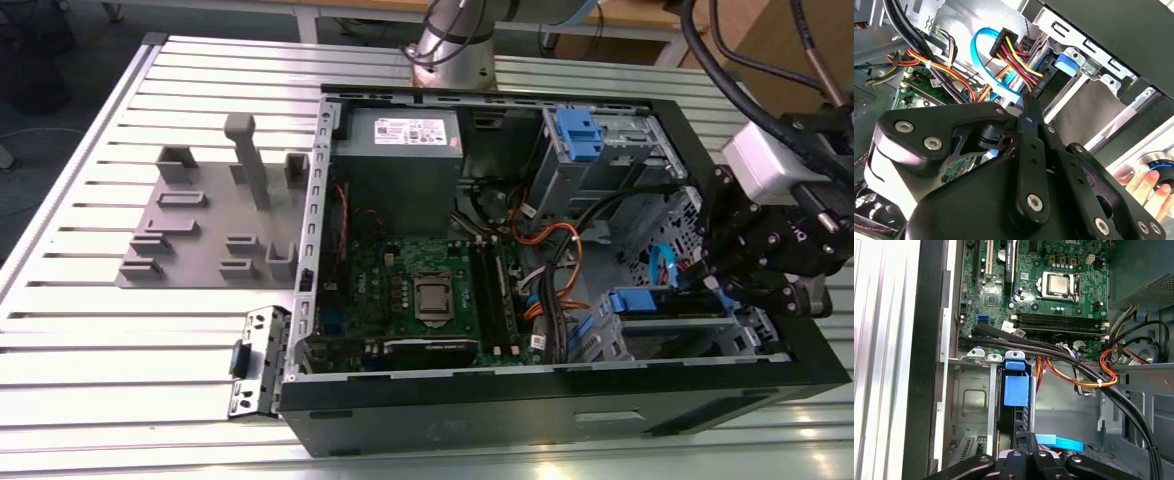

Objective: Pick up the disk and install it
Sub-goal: 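Insert the second disk wire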

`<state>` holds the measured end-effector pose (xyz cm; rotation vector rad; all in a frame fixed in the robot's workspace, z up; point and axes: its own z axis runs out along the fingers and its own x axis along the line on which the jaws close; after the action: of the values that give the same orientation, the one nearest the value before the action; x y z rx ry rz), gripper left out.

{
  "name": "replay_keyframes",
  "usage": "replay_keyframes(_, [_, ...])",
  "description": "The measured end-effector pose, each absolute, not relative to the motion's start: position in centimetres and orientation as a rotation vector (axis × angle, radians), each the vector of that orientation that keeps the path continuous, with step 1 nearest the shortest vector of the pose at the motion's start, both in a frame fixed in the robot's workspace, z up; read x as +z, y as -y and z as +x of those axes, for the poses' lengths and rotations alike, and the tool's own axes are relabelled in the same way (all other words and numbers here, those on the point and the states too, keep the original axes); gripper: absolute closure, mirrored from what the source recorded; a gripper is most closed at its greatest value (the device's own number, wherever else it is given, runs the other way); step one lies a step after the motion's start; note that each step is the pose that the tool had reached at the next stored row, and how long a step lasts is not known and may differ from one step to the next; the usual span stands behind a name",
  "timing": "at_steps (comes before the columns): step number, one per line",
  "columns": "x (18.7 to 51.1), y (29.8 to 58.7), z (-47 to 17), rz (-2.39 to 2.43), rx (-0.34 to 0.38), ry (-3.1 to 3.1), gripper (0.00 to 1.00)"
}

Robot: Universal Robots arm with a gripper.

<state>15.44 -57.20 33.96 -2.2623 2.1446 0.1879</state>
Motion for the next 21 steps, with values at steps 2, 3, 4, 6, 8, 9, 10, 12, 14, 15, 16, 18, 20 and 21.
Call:
replay_keyframes(2, [33.9,57.2,15.4,-2.263,0.190,-2.145,0.90])
replay_keyframes(3, [33.8,57.2,15.5,-2.264,0.192,-2.146,0.90])
replay_keyframes(4, [33.6,57.2,15.5,-2.265,0.194,-2.147,0.90])
replay_keyframes(6, [33.4,57.2,15.6,-2.267,0.200,-2.150,0.90])
replay_keyframes(8, [33.2,57.2,15.7,-2.268,0.203,-2.152,0.90])
replay_keyframes(9, [33.1,57.2,15.7,-2.269,0.204,-2.152,0.90])
replay_keyframes(10, [33.0,57.2,15.8,-2.269,0.206,-2.153,0.90])
replay_keyframes(12, [32.9,57.3,15.9,-2.269,0.210,-2.153,0.90])
replay_keyframes(14, [32.9,57.3,16.0,-2.268,0.210,-2.152,0.90])
replay_keyframes(15, [33.0,57.3,16.1,-2.268,0.211,-2.152,0.90])
replay_keyframes(16, [33.1,57.3,16.2,-2.267,0.212,-2.151,0.90])
replay_keyframes(18, [33.3,57.3,16.4,-2.267,0.214,-2.150,0.90])
replay_keyframes(20, [33.7,57.3,16.6,-2.268,0.211,-2.152,0.90])
replay_keyframes(21, [33.9,57.3,16.8,-2.268,0.212,-2.152,0.90])
